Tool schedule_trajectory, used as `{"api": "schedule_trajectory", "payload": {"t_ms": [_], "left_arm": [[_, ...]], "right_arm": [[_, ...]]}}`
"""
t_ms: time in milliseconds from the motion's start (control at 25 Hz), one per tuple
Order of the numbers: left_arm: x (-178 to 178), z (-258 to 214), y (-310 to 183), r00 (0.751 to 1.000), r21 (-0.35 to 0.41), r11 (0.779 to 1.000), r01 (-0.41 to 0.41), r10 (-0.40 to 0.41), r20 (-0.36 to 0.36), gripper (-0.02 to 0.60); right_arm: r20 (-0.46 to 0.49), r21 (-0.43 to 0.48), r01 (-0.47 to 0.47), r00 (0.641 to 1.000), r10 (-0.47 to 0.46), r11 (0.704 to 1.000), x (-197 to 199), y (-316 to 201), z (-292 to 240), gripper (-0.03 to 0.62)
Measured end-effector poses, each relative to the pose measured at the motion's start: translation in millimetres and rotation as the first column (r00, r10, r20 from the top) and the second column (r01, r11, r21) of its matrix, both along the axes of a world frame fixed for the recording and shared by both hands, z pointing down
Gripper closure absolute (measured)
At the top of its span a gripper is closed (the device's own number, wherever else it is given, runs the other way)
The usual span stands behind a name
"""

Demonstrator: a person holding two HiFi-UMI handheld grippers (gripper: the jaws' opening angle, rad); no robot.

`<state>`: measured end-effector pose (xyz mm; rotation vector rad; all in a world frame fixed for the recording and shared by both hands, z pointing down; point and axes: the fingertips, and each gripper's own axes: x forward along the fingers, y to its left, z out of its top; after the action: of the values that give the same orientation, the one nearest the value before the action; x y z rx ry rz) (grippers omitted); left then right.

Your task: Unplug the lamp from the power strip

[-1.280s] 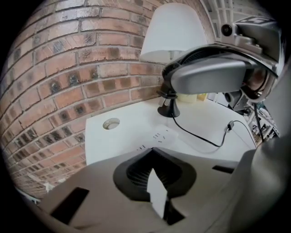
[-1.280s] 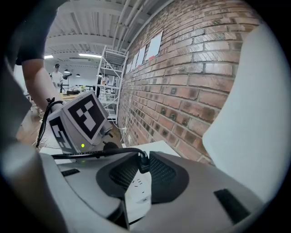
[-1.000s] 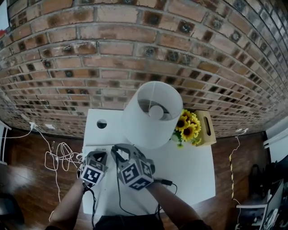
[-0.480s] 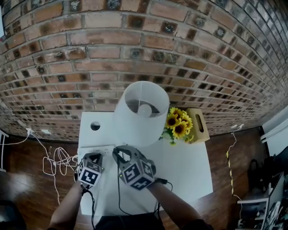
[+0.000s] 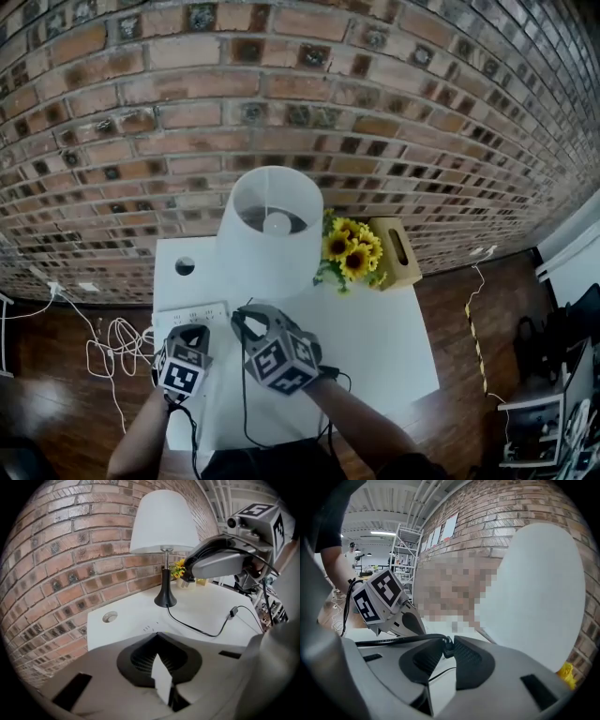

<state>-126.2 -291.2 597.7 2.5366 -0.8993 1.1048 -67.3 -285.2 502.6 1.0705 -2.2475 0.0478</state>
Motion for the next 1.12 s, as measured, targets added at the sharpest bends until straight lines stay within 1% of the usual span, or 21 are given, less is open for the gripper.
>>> {"api": "schedule_trajectory", "payload": {"t_ms": [240, 400, 520, 640, 760, 1120], "left_arm": [[17, -1, 17, 0.999, -0.021, 0.999, -0.040, 0.039, -0.016, 0.568], [36, -5, 24, 0.997, -0.010, 0.998, -0.070, 0.069, -0.029, 0.567], [51, -9, 32, 0.996, -0.009, 0.997, -0.083, 0.083, -0.022, 0.568], [65, -10, 36, 0.996, 0.002, 0.996, -0.091, 0.091, 0.006, 0.567], [82, -16, 39, 0.996, 0.008, 0.997, -0.079, 0.079, 0.028, 0.566], [138, -25, 53, 0.998, 0.022, 1.000, -0.011, 0.010, 0.057, 0.566]], "right_arm": [[-0.034, -0.019, -0.039, 0.999, 0.039, 0.999, 21, 12, 3, 0.514], [-0.035, -0.021, -0.078, 0.996, 0.077, 0.997, 43, 18, -1, 0.514], [-0.027, -0.004, -0.096, 0.995, 0.096, 0.995, 61, 21, -7, 0.514], [-0.002, 0.013, -0.116, 0.993, 0.117, 0.993, 84, 23, -14, 0.514], [0.019, 0.026, -0.124, 0.992, 0.124, 0.992, 111, 26, -20, 0.516], [0.038, 0.036, -0.082, 0.996, 0.081, 0.996, 187, 36, -22, 0.516]]}}
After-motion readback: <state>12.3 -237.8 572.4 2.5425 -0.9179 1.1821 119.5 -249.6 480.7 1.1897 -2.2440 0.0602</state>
